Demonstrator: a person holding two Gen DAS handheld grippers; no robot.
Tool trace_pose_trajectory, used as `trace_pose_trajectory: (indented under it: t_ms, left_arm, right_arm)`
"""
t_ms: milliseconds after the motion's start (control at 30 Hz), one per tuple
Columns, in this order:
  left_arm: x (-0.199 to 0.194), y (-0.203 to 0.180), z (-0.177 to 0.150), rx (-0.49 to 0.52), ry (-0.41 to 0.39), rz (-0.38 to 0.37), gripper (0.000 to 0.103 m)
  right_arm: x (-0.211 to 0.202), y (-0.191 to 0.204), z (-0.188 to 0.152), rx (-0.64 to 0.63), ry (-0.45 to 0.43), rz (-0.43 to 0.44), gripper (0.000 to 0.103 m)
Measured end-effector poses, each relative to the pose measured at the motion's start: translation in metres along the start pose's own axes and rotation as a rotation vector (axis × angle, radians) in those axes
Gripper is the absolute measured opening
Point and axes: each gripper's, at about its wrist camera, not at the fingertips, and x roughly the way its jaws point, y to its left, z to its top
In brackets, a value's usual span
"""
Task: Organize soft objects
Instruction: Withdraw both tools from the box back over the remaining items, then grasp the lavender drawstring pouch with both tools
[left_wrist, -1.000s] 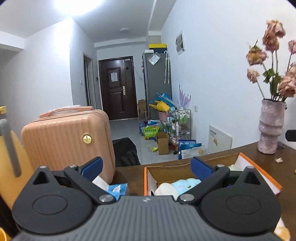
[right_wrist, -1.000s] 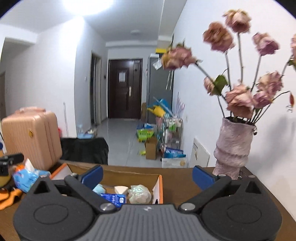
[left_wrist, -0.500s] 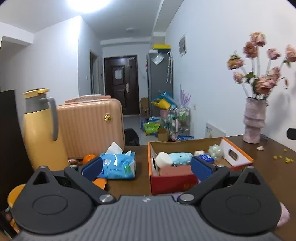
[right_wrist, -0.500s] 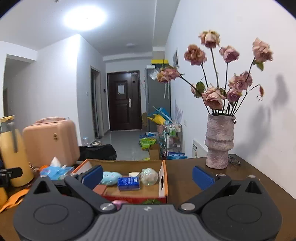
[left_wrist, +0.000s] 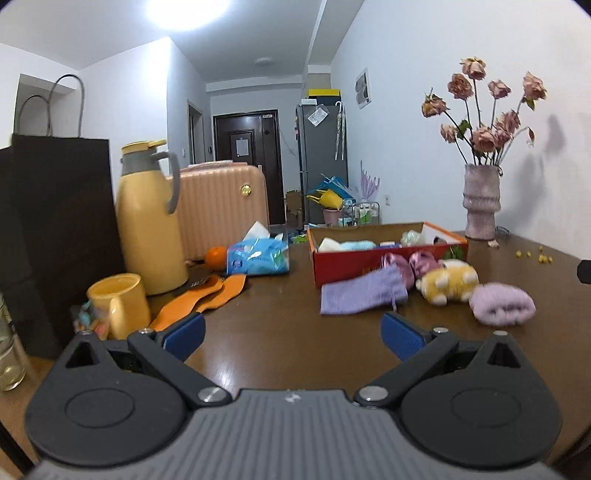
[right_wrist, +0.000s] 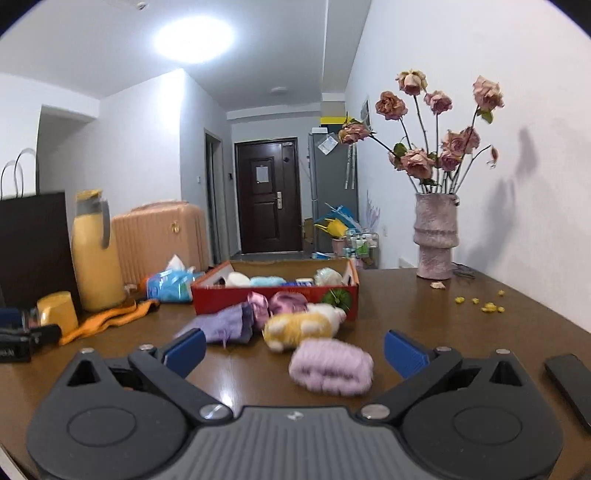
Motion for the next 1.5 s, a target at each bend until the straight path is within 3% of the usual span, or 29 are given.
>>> trace_pose_trajectory:
  t_ms: [167,400,800,1000,1200,1400,1500]
  left_arm:
    - [-0.018,0.005,-0.016,-0.027,0.026,-0.03,0.103]
    - [-0.023,0.007,-0.016,-0.028,0.017,-0.039,0.103]
    - [0.024,0.01,-0.006,-0.053,0.096,-0.046,0.103]
    - [0.087,0.012,0.017,-0.04,0.127,-0.049,0.103]
    - [0.183,0.016,0.042,-0.08,0.204,-0.077,0.103]
    - [0.272,0.012,0.049,-0.153,0.343,-0.132,0.103]
    - [0.299,0.007,0.047,-0.171,0.375,-0.161,0.103]
  right_arm:
    - [-0.028,0.005,-0.023,0.029,0.015,-0.02,0.103]
    - [-0.031,0.008,-0.028,0.044,0.03,-0.023,0.103]
    - [0.007,0.019,-0.013,0.034,0.07,0.008,0.103]
    - [0.07,0.029,0.013,0.043,0.11,0.099,0.095]
    - [0.176,0.037,0.042,0.104,0.177,0.187,0.089]
    - [0.285,0.041,0.036,0.22,0.319,0.226,0.062]
    - [0.314,0.04,0.028,0.265,0.346,0.211,0.053]
